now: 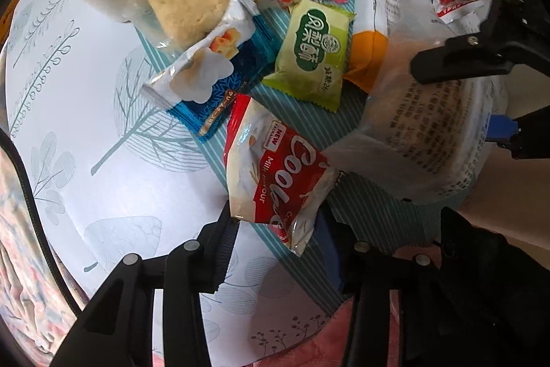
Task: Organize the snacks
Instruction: 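Lift and carry both held packets over the white tray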
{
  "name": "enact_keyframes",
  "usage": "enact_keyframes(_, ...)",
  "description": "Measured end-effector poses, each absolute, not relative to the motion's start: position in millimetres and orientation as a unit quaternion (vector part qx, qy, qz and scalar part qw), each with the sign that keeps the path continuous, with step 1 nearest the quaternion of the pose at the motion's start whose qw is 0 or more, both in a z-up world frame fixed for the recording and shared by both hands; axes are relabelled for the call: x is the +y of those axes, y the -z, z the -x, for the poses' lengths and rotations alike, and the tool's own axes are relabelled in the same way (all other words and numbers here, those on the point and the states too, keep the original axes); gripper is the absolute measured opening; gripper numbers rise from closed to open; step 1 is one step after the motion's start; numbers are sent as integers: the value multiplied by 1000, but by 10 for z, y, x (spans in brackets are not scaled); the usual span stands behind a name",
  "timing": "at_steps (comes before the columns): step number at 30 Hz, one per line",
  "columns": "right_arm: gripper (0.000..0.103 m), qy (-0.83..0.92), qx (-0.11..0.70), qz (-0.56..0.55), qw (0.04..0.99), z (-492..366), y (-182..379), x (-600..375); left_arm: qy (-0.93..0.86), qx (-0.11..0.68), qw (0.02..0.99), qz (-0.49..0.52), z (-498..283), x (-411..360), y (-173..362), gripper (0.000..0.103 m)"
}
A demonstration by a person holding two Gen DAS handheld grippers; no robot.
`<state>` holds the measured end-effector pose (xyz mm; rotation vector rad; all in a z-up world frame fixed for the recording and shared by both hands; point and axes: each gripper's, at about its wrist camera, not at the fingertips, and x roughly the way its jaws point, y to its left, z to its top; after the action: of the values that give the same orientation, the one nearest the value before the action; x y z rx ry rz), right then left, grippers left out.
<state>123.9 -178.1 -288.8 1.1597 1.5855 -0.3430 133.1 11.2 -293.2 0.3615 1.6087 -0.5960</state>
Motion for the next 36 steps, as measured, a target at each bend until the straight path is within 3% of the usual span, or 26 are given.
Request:
enact_keyframes(13,64,137,645,-477,581,-1369,2184,-1794,297,676,669,-88,-1699,589,2325,40)
enact_keyframes(24,64,107,618,-384,677,-1863,1581,-1555,291,626,722,-45,-1888,836,1596,40)
enact_keyframes(36,64,63,576,-328,746,-2441,1307,-1371,256,552,794,-9,-2560,854,1242,41)
